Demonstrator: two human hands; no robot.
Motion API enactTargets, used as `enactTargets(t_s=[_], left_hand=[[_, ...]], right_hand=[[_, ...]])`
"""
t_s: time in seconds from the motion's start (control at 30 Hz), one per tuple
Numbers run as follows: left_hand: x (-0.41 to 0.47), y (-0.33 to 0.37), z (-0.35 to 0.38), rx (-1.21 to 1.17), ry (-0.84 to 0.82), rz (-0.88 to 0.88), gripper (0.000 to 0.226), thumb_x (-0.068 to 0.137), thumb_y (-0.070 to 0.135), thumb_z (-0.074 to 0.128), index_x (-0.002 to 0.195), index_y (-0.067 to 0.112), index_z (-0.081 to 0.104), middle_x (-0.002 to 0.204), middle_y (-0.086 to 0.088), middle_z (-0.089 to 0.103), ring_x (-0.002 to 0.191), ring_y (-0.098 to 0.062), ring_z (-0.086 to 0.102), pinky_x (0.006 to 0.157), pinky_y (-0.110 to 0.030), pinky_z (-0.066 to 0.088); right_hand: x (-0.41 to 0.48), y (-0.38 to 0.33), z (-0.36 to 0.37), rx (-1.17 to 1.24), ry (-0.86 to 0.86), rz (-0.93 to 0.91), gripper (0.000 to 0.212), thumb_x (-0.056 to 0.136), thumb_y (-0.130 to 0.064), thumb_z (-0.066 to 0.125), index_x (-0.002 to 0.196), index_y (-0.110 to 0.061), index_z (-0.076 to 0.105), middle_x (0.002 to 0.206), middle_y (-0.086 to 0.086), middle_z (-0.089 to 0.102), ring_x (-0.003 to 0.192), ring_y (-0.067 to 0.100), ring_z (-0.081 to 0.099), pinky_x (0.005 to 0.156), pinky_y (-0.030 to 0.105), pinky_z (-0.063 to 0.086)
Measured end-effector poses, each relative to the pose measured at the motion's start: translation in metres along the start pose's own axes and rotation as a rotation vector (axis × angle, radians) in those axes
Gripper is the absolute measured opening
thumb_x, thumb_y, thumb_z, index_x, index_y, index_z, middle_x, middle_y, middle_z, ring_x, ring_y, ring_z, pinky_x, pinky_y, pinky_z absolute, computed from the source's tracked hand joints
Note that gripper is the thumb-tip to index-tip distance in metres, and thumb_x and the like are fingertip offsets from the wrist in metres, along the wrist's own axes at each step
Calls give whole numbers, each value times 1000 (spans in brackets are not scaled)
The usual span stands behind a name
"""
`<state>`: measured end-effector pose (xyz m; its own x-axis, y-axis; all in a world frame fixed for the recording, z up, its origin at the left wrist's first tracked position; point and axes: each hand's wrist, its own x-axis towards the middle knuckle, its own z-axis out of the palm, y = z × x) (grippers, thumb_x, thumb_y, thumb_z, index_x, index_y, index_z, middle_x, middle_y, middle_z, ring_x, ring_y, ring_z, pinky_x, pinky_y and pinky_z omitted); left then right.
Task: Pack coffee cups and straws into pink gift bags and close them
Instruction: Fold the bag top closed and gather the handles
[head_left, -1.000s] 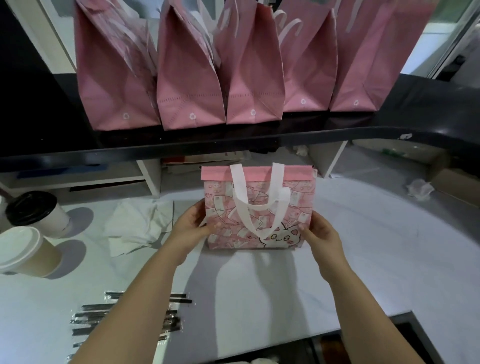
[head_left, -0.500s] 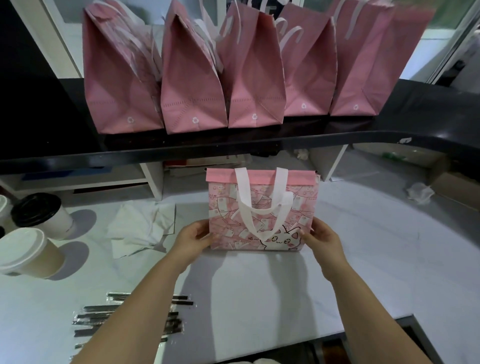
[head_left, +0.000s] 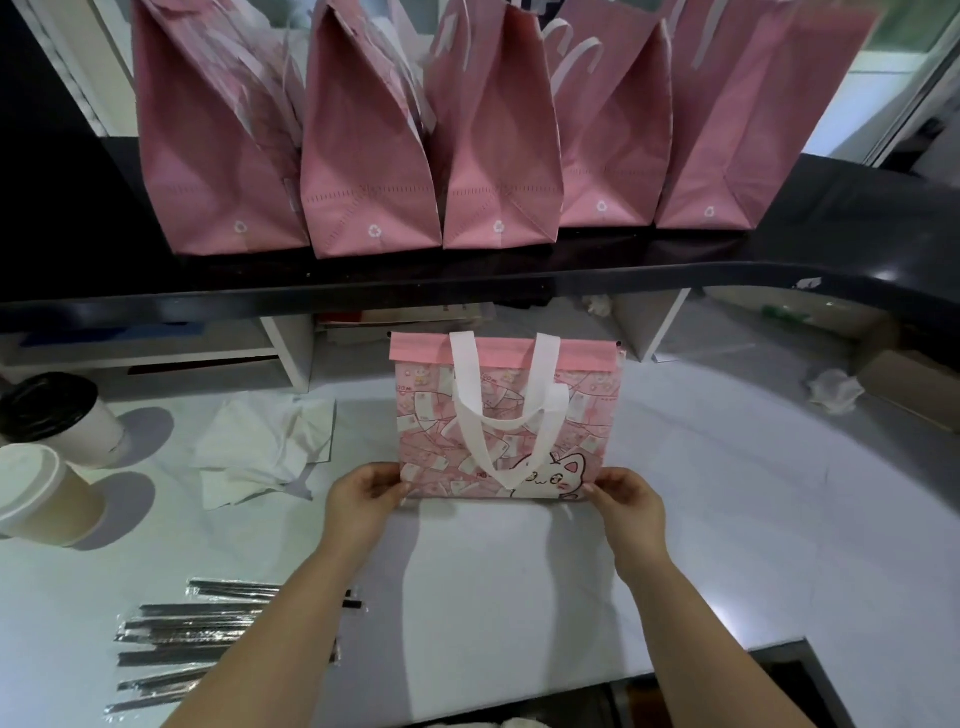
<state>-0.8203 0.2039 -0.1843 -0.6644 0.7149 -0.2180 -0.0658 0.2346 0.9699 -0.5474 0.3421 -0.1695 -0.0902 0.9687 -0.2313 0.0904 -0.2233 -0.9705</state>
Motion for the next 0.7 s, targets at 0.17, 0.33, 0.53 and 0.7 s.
enactTargets(t_s=[0.17, 0.33, 0.53, 0.7], left_hand=[[3, 8, 4, 3, 13, 39, 24, 80, -3, 73, 84, 21, 73, 82, 3, 76, 78, -11, 71, 74, -24, 54], [12, 30, 14, 55, -7, 118, 29, 80, -1, 73, 83, 28, 70, 76, 13, 72, 72, 1, 66, 64, -10, 49], [14, 55, 28, 15, -218, 136, 26, 82, -1, 71, 87, 24, 71, 84, 8, 74, 79, -7, 68, 66, -14, 50], [-2, 74, 57, -48, -507, 141, 31, 84, -9, 65, 101, 16, 67, 94, 2, 71, 79, -1, 68, 69, -15, 52]], right_hand=[[1, -9, -4, 56, -27, -8, 14, 83, 8, 66, 85, -6, 69, 83, 7, 74, 78, 18, 70, 73, 27, 57], [-8, -26, -6, 124, 42, -46, 14, 88, 5, 61, 88, -8, 67, 80, 3, 74, 73, 17, 69, 65, 25, 57], [-46, -47, -22, 154, 195, -133, 23, 85, 7, 65, 92, -15, 67, 91, 3, 73, 84, 21, 67, 72, 32, 55], [-102, -47, -56, 156, 363, -133, 26, 86, 5, 66, 104, -14, 65, 106, 12, 69, 95, 32, 67, 81, 47, 58]])
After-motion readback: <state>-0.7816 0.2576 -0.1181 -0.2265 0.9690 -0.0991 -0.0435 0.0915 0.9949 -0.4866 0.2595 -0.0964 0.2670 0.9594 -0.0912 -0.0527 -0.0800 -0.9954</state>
